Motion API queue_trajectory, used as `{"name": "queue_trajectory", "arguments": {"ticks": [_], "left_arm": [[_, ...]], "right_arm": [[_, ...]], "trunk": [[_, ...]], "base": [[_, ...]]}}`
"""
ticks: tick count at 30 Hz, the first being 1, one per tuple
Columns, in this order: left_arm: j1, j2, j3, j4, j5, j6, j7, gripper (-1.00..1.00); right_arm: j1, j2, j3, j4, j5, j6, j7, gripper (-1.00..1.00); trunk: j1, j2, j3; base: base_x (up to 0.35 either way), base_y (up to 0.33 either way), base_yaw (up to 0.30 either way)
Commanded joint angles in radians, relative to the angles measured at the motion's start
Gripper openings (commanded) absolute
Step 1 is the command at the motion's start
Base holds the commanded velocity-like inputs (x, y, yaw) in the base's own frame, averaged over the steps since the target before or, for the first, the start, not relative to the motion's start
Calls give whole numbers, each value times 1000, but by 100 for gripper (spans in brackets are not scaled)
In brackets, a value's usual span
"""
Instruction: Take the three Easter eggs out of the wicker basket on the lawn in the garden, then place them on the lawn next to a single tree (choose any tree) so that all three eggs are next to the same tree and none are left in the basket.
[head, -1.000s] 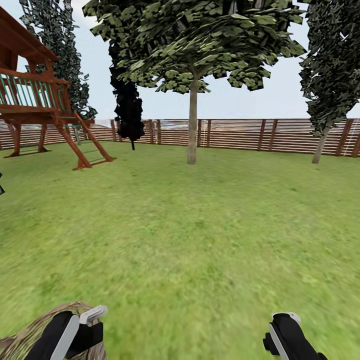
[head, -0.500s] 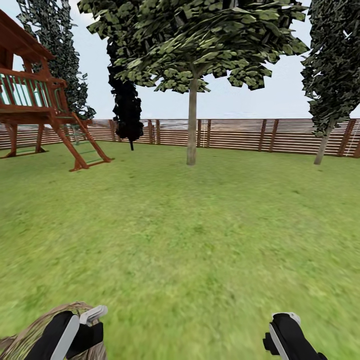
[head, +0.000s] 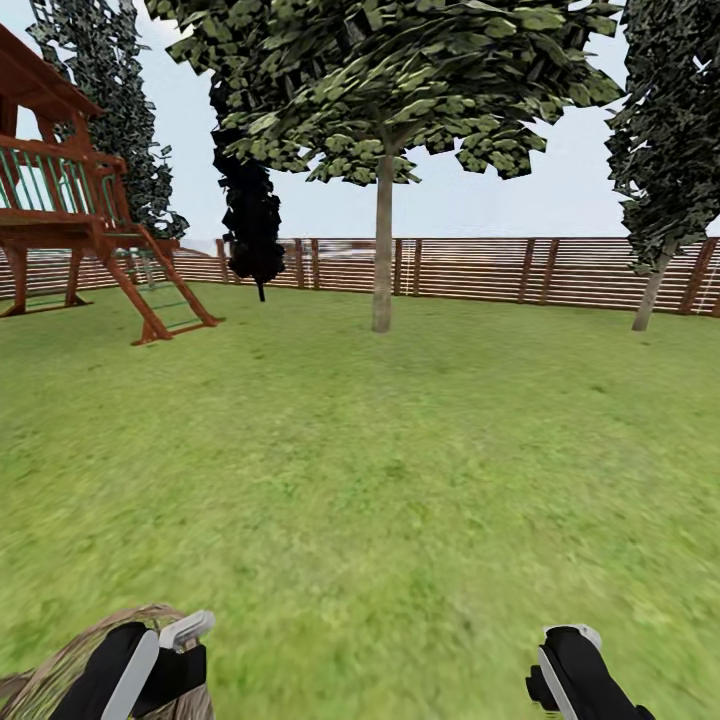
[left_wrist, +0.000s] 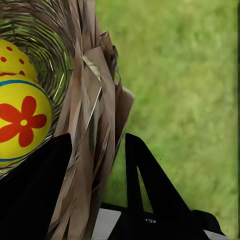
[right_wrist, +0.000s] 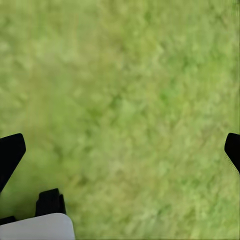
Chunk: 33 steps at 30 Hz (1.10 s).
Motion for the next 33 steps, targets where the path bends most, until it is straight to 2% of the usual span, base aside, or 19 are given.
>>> {"name": "queue_trajectory", "arguments": {"ticks": [1, 19, 24, 33], "left_arm": [[0, 0, 1, -1, 0, 5, 10, -100], [-1, -6, -3, 0, 0, 5, 10, -100], [0, -25, -4, 4, -1, 6, 10, -100], [4, -17, -4, 2, -6, 6, 10, -100]], "right_arm": [[-1, 0, 0, -1, 3, 5, 0, 100], [-1, 0, 2, -1, 3, 5, 0, 100], [-1, 0, 3, -1, 2, 5, 0, 100], [-1, 3, 3, 3, 3, 5, 0, 100]], "trunk": [[1, -1, -1], [1, -1, -1], [1, -1, -1], [1, -1, -1]], "base": [[316, -78, 0], [316, -78, 0], [319, -38, 0], [323, 0, 0]]}}
